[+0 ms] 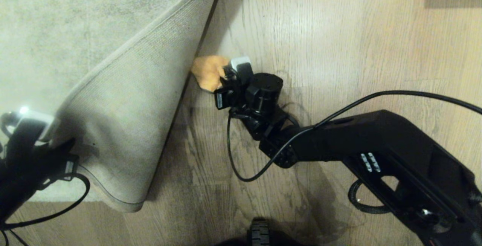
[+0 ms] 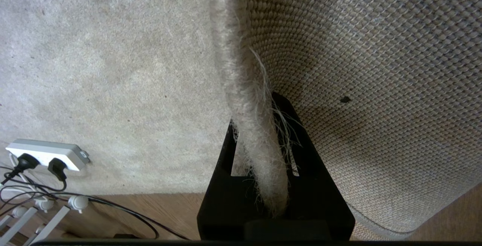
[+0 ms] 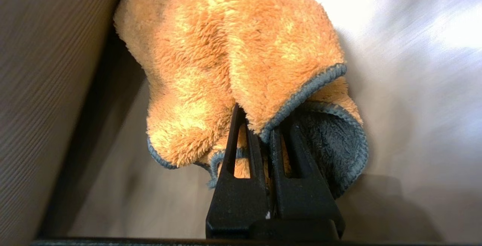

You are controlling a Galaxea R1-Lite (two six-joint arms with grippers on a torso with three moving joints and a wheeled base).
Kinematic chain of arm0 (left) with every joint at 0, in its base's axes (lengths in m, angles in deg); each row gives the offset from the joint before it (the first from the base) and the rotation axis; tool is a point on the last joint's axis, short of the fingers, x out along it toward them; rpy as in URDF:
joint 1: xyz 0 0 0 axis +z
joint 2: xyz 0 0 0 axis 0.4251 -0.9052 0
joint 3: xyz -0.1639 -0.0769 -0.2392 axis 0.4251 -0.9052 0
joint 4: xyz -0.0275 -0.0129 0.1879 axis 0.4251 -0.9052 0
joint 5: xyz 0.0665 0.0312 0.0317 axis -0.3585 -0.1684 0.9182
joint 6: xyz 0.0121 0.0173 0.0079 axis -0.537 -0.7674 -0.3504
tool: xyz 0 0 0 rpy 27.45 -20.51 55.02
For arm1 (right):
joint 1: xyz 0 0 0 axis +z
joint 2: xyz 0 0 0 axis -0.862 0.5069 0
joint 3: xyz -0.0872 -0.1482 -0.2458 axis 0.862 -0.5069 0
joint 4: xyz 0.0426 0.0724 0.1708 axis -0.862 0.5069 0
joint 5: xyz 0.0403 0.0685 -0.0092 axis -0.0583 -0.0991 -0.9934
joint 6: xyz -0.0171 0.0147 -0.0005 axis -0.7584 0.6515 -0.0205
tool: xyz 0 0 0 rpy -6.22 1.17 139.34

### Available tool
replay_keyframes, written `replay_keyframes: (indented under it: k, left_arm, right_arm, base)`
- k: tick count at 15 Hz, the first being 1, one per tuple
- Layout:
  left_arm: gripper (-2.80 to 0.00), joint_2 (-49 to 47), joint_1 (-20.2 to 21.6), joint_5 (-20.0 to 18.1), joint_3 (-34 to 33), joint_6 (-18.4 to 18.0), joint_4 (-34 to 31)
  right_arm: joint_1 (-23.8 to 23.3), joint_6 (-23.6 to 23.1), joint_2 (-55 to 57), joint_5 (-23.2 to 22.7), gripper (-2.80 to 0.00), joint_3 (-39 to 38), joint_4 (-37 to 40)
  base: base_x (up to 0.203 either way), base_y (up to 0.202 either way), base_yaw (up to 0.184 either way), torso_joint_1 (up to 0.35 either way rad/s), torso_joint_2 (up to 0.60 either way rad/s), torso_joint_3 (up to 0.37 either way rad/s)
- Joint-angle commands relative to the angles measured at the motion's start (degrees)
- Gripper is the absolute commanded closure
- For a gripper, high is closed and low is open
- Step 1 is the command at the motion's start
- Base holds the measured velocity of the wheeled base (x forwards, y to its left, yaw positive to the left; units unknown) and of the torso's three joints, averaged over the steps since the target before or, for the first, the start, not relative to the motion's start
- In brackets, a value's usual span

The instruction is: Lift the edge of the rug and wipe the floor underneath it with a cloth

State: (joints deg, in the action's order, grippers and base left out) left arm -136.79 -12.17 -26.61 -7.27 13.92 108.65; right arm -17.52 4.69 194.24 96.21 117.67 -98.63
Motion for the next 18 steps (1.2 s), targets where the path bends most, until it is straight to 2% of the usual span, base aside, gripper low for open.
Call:
replay_keyframes:
  k: [1, 6, 9, 12, 18]
  left_arm:
    - [0.00, 0.2, -0.1, 0.0, 0.0, -0.1, 0.4]
    - [0.00, 0.9, 0.0, 0.0, -0.3, -0.1, 0.4]
    - [0.00, 1.3, 0.0, 0.0, -0.9, -0.2, 0.4]
    - [0.00, 1.8, 0.0, 0.0, -1.2, -0.2, 0.4]
    - [0.00, 1.8, 0.0, -0.1, -1.1, -0.1, 0.3]
  right_arm:
    - [-1.6, -0.4, -3.2, 0.4, 0.00, 0.1, -0.1]
    - [-4.8, -1.7, -8.7, 0.5, 0.00, 0.0, 1.4]
    - [-4.4, -1.9, -10.8, 0.5, 0.00, -1.5, 1.6]
    - [-0.8, -2.0, -12.3, 0.6, 0.00, -3.7, 1.5]
    - [12.6, -2.2, -13.1, 0.7, 0.00, -20.4, -3.8]
  base:
    - [0.000, 0.000, 0.000, 0.000, 0.00, 0.000]
    - [0.000, 0.000, 0.000, 0.000, 0.00, 0.000]
    - [0.000, 0.000, 0.000, 0.000, 0.00, 0.000]
    - [0.000, 0.000, 0.000, 0.000, 0.00, 0.000]
    - [0.000, 0.000, 0.000, 0.000, 0.00, 0.000]
